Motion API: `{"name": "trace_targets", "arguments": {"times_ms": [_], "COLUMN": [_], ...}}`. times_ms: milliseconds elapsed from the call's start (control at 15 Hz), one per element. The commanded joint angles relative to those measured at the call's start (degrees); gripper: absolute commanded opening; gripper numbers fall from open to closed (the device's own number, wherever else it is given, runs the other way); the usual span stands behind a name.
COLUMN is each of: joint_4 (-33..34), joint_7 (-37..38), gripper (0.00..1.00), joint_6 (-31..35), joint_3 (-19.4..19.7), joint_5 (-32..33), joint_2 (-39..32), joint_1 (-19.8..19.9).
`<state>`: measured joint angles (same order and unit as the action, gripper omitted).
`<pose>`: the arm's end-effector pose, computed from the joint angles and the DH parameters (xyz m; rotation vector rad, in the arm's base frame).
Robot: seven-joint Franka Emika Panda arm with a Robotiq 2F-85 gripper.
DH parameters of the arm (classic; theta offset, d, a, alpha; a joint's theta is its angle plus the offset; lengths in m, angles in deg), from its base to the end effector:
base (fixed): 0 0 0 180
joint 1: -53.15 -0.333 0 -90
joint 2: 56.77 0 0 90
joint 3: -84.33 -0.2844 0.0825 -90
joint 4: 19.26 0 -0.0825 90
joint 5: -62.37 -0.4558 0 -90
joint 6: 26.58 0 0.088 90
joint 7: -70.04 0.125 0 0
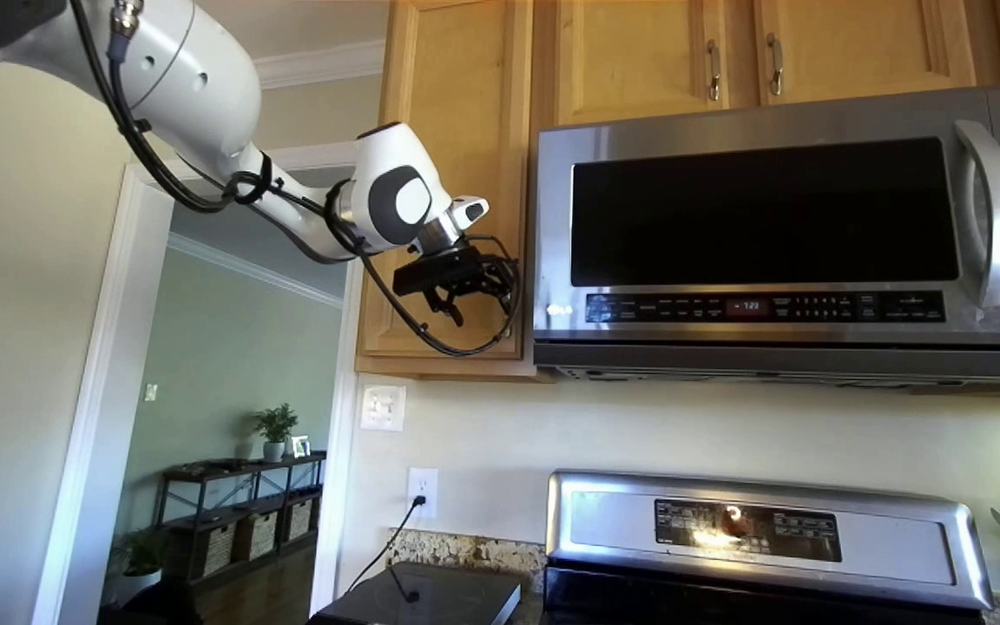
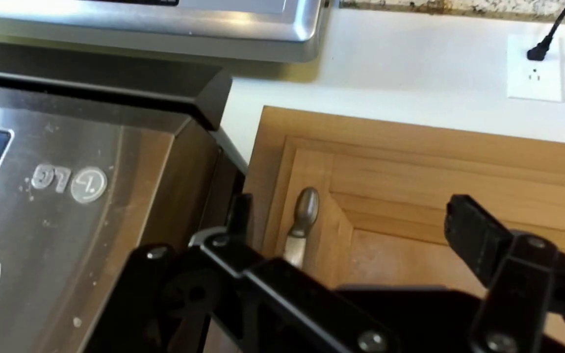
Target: Open the overhead cabinet door on the far left
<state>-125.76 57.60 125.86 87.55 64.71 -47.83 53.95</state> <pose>0.6512 -0.0473 0.6485 2.6473 0.2249 1.3594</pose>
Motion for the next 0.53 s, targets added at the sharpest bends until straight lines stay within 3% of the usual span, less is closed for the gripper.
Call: {"name": "trace_targets", "arguments": {"times_ms": [0,267,400,467], "joint_4": [4.26,8.39,10.48,11.32], "joint_7": [-2.54,-1.08,-0.58,-0.49], "gripper": [1.00,1.00,0.74,0.67], "joint_6": [4.00,7.11,6.75,6.61], "joint_3": [0.87,0.89,0.83,0.82], "joint_5": [-0.10,1.01,1.47,1.45], "joint_2": [-3.68,-7.57,-9.29,-10.01], "joint_1": [0.31,0.90,1.16,1.24]}}
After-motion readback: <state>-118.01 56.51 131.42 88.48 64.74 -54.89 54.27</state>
